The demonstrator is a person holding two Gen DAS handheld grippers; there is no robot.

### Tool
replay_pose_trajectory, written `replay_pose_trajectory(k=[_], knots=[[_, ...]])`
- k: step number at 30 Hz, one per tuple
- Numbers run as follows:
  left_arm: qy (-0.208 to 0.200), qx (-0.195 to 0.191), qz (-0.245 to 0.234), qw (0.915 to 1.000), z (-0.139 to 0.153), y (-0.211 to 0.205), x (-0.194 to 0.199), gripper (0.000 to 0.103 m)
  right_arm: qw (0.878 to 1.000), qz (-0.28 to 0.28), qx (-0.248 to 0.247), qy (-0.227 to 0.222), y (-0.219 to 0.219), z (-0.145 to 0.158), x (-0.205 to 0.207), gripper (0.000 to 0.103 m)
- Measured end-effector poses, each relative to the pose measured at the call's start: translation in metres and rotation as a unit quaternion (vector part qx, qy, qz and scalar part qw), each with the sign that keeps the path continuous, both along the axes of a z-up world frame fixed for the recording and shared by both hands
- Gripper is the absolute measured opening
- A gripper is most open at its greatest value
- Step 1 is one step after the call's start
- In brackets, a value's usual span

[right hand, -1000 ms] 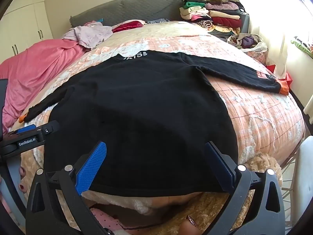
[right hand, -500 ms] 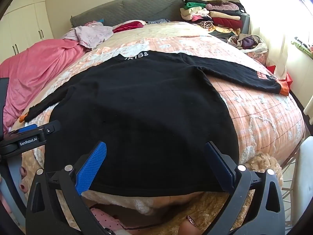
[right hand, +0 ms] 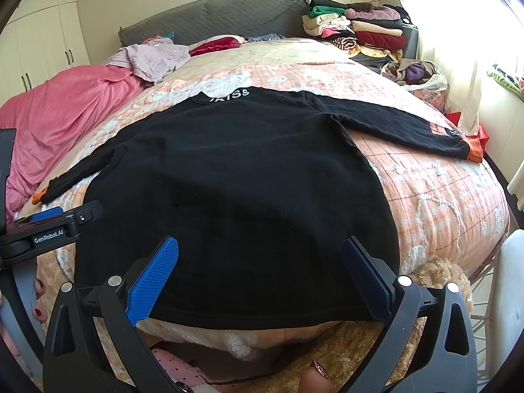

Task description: Fold small clothes

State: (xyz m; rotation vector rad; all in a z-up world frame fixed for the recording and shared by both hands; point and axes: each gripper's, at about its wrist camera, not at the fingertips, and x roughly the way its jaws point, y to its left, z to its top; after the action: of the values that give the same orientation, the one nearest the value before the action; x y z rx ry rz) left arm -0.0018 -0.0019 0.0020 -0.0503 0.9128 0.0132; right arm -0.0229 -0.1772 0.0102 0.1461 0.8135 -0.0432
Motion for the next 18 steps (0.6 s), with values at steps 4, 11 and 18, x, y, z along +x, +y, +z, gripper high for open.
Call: replay_pose_trajectory(k=[4,11,18], knots=[[0.0,0.001,-0.001,1.0,0.0006,0.0013,0.0011,0.094,1.0,0.0,0.001,0.0,0.0,0.0,-0.0001,0.099],[0.0,0.002,-0.001,1.0,0.0007,0.0007,0.001,0.094,1.0,0.0,0.001,0.0,-0.0006,0.0007,-0.0004,0.099],[-0.003,0.005,0.0,1.0,0.0013,0.0015,0.0015,0.094,1.0,-0.001,0.0,-0.001,0.0,0.0016,-0.0004,0.099]])
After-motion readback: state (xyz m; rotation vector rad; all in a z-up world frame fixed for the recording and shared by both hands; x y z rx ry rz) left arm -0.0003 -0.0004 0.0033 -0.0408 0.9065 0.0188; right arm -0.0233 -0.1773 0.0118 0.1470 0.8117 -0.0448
